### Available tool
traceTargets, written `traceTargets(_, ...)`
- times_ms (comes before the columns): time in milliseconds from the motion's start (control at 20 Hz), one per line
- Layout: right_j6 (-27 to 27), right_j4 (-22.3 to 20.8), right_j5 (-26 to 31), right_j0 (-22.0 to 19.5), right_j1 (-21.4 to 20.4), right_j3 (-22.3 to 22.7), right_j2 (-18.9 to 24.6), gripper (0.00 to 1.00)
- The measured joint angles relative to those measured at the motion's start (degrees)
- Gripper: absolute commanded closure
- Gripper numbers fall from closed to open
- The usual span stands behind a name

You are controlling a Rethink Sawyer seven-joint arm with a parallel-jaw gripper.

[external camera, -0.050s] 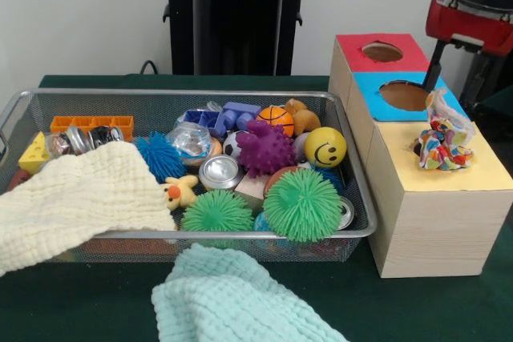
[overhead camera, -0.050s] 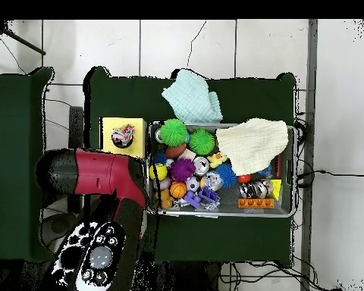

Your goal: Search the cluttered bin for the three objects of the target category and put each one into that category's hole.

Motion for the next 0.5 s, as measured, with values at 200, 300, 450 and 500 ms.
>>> traceTargets(200, 0.0, -0.02, 0.02, -0.01, -1.01, 0.22, -0.01, 0.0)
traceTargets(300, 0.0, -0.05, 0.02, -0.02, -1.29, 0.29, -0.02, 0.0)
traceTargets(450, 0.0, -0.14, 0.02, -0.02, -1.37, 0.33, -0.02, 0.0)
traceTargets(500, 0.0, -0.16, 0.02, -0.03, -1.34, 0.34, -0.02, 0.0)
